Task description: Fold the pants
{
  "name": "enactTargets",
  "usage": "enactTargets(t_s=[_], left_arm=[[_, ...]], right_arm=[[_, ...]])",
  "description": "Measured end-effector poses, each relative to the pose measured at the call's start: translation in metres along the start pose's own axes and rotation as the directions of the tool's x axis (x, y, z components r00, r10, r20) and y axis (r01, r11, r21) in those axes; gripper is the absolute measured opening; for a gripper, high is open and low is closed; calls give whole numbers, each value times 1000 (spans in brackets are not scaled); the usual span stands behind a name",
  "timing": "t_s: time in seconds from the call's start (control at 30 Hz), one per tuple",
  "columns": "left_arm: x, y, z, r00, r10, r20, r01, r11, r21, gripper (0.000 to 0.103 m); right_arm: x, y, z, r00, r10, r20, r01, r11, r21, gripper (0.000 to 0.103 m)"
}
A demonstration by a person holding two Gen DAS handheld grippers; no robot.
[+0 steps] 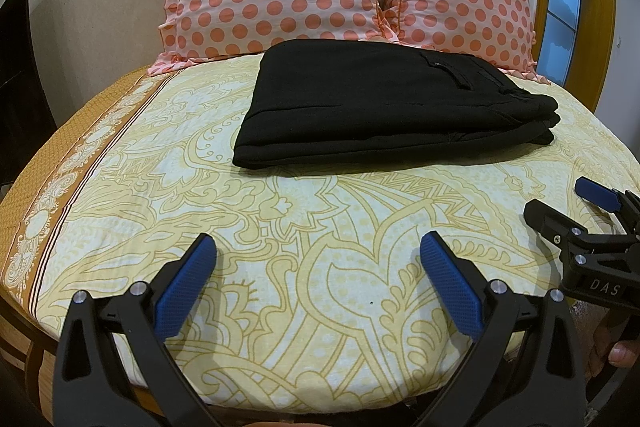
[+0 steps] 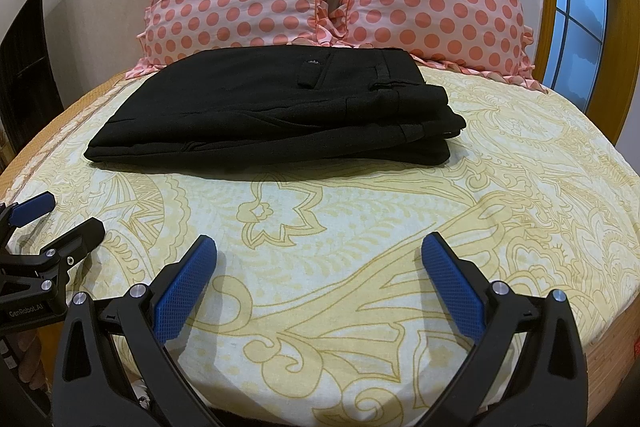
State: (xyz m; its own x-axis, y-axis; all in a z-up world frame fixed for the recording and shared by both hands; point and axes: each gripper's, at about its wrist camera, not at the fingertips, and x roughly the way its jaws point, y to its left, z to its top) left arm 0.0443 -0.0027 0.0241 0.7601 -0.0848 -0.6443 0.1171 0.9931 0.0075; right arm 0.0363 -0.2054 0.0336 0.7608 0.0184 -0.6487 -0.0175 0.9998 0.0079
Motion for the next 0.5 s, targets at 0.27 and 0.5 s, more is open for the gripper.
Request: enactTargets(t_s=[0.27,0.5], left_arm=[[0,1,1,1000,-1,-1,1,1000,-1,101],[0,2,1,1000,-3,-1,3,1000,2,101]], right_arm=[[0,0,0,1000,0,1,0,1000,0,102],[0,0,0,1000,-1,1,1,1000,1,102]])
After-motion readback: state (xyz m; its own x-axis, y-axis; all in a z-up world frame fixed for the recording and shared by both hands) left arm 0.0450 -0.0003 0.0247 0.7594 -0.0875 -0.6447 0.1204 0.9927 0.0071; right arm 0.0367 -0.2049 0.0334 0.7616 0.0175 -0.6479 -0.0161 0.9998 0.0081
